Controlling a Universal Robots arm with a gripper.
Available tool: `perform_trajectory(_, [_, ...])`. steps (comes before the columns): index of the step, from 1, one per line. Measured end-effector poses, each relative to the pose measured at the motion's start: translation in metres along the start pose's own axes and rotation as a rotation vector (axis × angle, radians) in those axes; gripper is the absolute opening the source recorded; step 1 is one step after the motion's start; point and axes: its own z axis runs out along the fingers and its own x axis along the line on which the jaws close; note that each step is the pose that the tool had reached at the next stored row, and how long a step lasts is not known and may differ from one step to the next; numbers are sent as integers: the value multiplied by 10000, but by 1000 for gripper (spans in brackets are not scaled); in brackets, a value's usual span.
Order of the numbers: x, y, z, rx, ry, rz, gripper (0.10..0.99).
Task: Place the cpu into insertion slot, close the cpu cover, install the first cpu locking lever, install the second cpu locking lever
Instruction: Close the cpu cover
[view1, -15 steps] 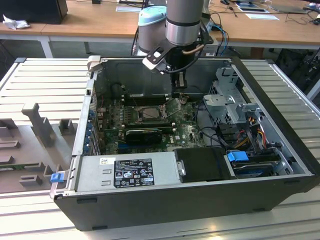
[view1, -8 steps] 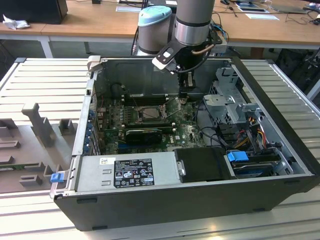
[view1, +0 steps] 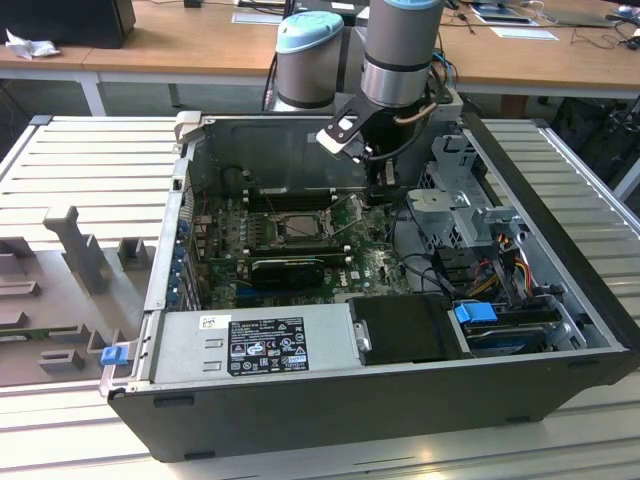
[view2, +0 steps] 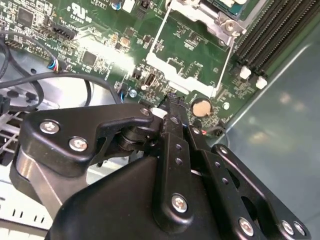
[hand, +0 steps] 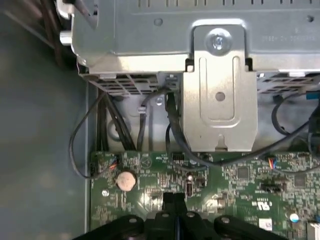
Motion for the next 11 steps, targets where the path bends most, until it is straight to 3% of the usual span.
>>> perform_trajectory(3, [-16,-13,6,20,23,6,106])
perform_trajectory(11, [-23,-170,-1,26,40,5,106])
